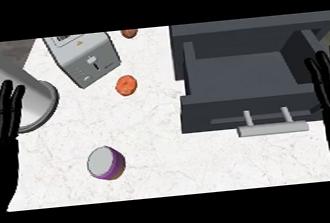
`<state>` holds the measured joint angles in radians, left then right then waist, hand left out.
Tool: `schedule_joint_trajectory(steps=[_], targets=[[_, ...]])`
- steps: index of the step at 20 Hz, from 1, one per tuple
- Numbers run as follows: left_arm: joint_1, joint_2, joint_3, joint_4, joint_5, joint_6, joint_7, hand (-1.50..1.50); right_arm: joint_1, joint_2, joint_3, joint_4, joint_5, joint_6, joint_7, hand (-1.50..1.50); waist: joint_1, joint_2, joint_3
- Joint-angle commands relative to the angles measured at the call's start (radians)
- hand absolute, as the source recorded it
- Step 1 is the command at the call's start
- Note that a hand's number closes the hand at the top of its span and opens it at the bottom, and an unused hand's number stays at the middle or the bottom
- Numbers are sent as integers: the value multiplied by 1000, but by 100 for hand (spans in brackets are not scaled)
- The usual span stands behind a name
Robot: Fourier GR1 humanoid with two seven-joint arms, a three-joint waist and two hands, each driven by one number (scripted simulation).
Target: Pick up the can, place it into the drawer and close the drawer
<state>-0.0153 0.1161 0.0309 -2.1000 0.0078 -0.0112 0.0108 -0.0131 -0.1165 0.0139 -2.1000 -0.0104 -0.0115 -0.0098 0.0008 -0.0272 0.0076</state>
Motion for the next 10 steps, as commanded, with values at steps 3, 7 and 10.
schedule_joint_trajectory(steps=[3,7,10], targets=[[112,-111,-138,-79,-237,211,0,-150,-22,31,8,12,20,-28,-10,-150,4,25,-7],[293,-114,-50,-91,-171,400,175,-150,80,33,-67,74,3,-77,111,-150,41,34,-9],[397,-115,-173,-148,-232,522,249,-150,82,25,-66,39,-14,-79,199,-150,23,22,-7]])
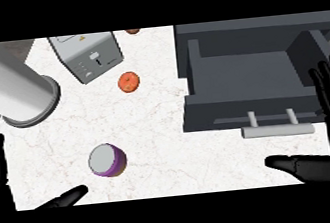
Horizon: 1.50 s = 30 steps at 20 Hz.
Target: Pick up the can, place it into the drawer and close the drawer
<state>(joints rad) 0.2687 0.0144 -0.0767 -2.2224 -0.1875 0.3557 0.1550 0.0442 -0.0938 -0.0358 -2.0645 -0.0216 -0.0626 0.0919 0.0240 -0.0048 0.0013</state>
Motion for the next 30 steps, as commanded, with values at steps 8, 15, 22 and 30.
schedule_joint_trajectory(steps=[8,15,22,30], targets=[[243,-14,-382,-109,-287,386,157,-150,1,-39,-92,-3,-50,1,136,-150,-19,3,-1],[162,-14,-436,-77,-364,426,273,-150,104,34,-22,-20,4,0,49,-150,-24,4,-1],[89,-14,-451,115,-307,540,226,-150,88,-13,-106,-24,-67,57,63,-150,-25,4,-1],[35,-14,-452,331,-175,666,76,-150,108,16,-76,-94,-34,45,92,-150,-26,4,-2]])
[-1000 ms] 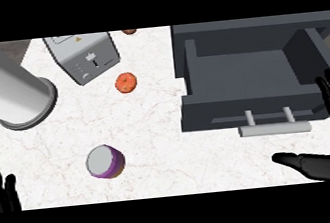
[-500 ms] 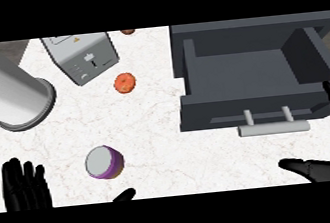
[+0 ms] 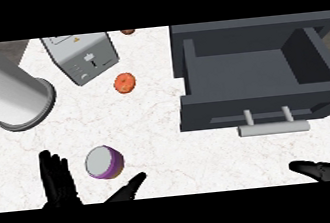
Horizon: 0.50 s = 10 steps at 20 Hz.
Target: Pick up the can, place it into the drawer and close the drawer
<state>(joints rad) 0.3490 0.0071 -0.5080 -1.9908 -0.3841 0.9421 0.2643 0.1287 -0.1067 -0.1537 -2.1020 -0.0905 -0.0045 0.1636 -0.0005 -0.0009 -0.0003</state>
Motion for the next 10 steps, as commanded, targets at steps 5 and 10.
schedule_joint_trajectory(steps=[5,10], targets=[[-40,-7,16,258,273,108,-288,-150,29,-11,-36,-49,-20,28,17,-150,-1,0,-1],[-9,-7,62,330,423,83,-488,-150,43,-5,-54,-52,-25,36,23,-150,2,-1,-1]])
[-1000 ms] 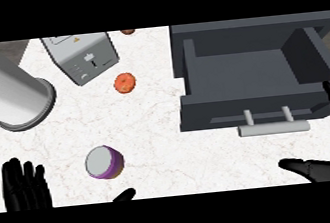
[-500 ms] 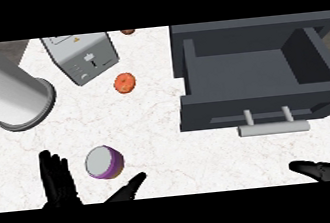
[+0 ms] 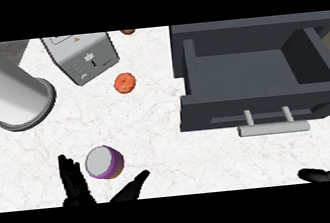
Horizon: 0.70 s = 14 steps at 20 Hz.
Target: Pick up the can, place it into the drawer and close the drawer
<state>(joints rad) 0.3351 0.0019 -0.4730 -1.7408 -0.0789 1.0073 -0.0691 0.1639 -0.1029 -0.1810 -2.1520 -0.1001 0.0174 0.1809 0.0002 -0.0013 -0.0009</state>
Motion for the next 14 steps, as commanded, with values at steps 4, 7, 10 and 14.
schedule_joint_trajectory(steps=[4,7,10,14], targets=[[15,-2,30,120,240,3,-235,-150,16,-20,-60,-25,-49,44,16,-150,1,0,0],[-6,-2,156,173,278,-98,-257,-150,-11,-17,-52,-25,-32,35,32,-150,1,1,0],[-119,-2,130,346,423,-62,-381,-150,42,-14,-76,-61,-79,66,36,-150,-4,1,0],[-156,-2,215,414,439,-147,-394,-150,-48,-7,-60,-11,-21,25,55,-150,0,1,1]])
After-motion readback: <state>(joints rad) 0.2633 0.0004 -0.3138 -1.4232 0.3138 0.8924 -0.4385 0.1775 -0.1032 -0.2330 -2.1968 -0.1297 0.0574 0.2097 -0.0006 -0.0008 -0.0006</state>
